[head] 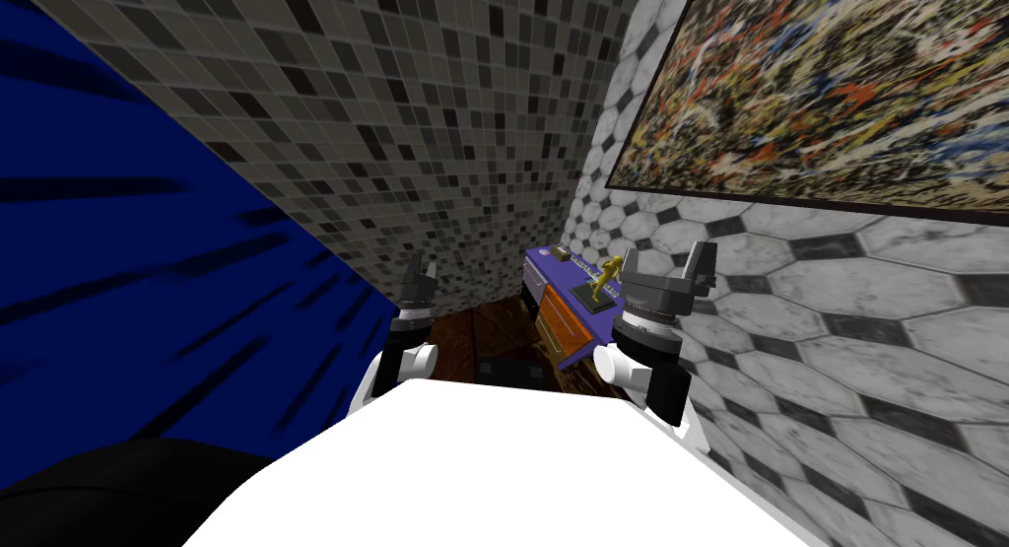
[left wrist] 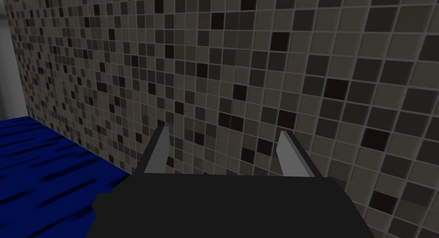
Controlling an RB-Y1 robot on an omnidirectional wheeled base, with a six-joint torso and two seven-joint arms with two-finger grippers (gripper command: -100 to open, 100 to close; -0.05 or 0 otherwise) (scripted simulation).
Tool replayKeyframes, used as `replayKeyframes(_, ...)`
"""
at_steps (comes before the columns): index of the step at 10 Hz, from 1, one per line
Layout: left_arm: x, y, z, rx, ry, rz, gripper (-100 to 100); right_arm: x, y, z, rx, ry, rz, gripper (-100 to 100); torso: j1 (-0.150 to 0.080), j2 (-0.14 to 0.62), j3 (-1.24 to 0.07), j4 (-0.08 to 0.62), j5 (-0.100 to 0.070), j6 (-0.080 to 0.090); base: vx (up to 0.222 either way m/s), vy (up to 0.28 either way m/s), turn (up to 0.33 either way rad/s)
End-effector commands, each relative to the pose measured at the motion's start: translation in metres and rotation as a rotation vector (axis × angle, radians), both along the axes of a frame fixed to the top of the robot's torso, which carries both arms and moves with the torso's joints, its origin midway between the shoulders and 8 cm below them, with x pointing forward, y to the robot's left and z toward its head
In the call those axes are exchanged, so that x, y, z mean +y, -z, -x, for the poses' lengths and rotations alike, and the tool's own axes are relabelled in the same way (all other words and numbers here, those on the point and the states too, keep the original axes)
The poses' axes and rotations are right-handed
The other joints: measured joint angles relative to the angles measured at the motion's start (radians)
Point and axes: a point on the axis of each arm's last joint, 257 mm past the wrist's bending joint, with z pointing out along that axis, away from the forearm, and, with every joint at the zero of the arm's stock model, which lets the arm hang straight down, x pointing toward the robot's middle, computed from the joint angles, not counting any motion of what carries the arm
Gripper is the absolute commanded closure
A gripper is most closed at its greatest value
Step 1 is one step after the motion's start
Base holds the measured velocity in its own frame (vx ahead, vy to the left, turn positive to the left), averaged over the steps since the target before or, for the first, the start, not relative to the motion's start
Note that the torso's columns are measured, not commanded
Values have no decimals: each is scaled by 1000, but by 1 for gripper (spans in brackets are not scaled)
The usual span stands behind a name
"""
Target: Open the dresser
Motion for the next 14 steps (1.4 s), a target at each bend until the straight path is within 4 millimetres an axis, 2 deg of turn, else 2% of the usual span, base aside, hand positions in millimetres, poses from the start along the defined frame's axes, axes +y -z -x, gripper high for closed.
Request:
replayKeyframes(1,0,0,0,0,0,0,0,0,0,0,0,0,0,0,0,40,-82,41,0,0,0,0,0)
replayKeyframes(9,0,0,0,0,0,0,0,0,0,0,0,0,0,0,0,618,-1234,617,0,0,0,0,0)
replayKeyframes(10,0,0,0,0,0,0,0,9,17,-18,68,-24,43,-100,0,691,-1382,691,0,0,26,41,29)
replayKeyframes(11,0,0,0,0,0,0,0,14,28,-29,111,-34,62,-100,2,724,-1452,724,0,0,26,93,32)
replayKeyframes(14,0,0,0,0,0,0,0,29,80,-67,280,-61,119,-100,2,738,-1476,738,1,0,31,124,37)
